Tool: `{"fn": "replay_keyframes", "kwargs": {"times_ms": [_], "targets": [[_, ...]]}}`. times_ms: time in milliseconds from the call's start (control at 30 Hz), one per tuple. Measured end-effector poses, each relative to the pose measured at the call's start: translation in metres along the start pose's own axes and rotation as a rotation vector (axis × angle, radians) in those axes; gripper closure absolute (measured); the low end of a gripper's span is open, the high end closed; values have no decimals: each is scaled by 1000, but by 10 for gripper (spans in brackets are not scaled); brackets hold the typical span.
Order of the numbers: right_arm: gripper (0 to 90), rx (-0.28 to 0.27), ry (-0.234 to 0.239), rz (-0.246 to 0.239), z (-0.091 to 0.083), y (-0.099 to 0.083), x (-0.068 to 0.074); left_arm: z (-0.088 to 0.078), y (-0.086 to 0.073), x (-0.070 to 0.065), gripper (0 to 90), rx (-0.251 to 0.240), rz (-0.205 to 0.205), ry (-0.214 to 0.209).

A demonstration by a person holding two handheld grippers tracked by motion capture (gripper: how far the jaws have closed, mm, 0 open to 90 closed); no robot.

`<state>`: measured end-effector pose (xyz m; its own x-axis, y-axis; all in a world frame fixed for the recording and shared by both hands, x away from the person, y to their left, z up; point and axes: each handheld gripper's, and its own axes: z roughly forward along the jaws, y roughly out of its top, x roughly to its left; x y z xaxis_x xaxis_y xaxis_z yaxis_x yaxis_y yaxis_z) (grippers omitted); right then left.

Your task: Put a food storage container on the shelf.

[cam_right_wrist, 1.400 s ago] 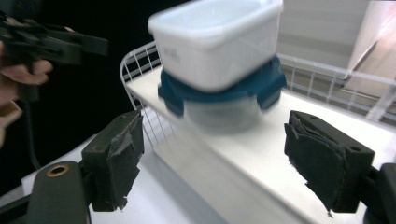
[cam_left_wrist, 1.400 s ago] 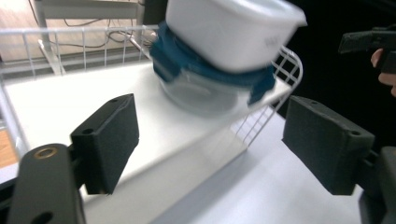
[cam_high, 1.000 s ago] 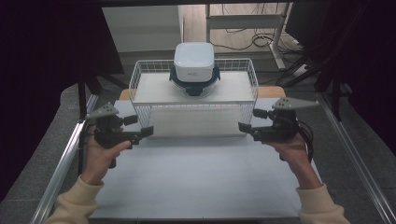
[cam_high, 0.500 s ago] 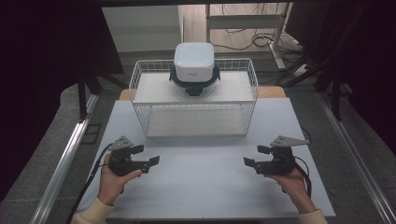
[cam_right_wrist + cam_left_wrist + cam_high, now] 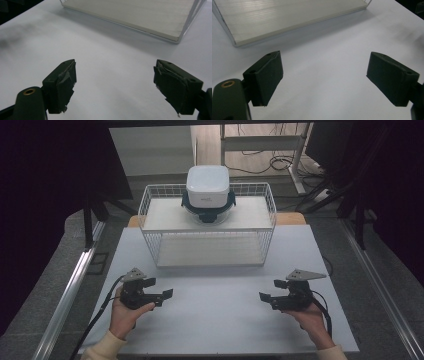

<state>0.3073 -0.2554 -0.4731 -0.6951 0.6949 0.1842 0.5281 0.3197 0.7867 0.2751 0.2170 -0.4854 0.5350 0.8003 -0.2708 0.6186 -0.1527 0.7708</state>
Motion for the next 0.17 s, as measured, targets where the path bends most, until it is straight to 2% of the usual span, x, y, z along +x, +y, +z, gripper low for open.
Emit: {"fn": "replay_keyframes", "kwargs": {"times_ms": [167], "targets": [[181,-4,1,0,-1,-2,-4,5,-1,2,130,18,4,17]]}}
